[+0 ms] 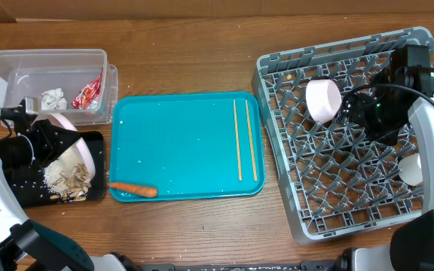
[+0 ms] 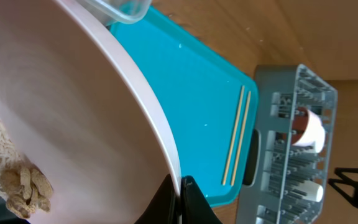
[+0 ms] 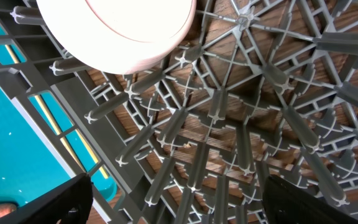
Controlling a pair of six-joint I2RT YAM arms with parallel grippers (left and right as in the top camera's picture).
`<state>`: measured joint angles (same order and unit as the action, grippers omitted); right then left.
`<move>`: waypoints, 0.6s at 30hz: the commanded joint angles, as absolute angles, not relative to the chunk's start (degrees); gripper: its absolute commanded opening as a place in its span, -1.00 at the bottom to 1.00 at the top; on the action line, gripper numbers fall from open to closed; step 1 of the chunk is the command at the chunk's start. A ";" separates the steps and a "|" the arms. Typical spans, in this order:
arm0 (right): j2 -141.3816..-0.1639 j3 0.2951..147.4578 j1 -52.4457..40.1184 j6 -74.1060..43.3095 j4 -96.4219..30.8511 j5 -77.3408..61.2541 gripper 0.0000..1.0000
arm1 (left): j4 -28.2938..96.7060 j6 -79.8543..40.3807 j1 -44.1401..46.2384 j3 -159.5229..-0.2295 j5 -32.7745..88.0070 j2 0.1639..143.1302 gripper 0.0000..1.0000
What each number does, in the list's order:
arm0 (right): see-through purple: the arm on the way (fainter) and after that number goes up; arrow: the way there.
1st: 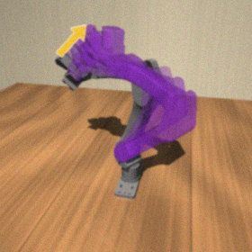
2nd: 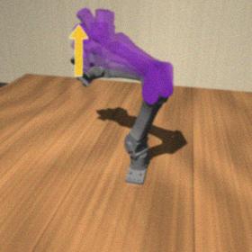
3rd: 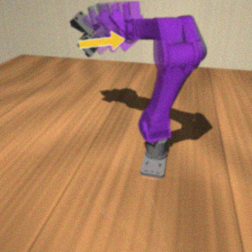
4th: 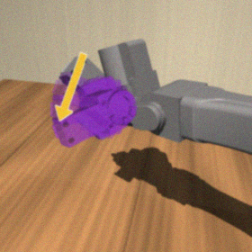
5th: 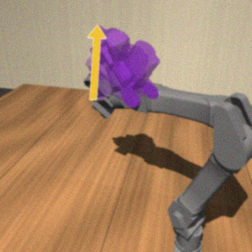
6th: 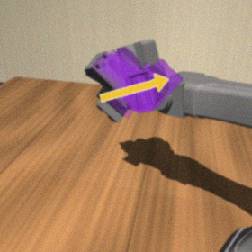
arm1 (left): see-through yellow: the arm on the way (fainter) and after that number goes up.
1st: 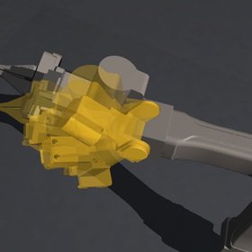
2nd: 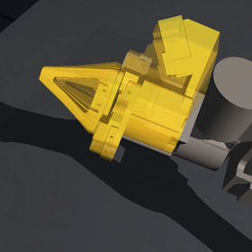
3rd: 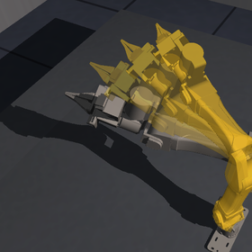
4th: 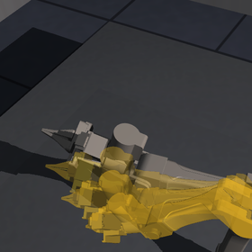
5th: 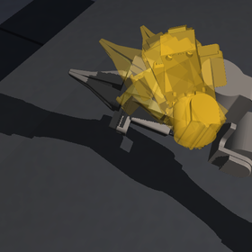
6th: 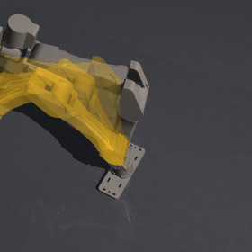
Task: Sort waste into correct bins and load items into the dishwasher
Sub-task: 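Carry the plate left and tip rice and shells onto the black tray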
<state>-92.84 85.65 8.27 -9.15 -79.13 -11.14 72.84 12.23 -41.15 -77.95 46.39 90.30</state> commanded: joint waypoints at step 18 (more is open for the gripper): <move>-90.98 85.56 8.32 -8.91 -79.20 -10.94 0.79 | 75.44 18.41 -50.65 -77.71 57.52 90.54 -0.92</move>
<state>-92.84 85.65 8.25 -9.17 -79.31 -11.11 75.44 16.95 -50.65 -77.95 56.86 90.32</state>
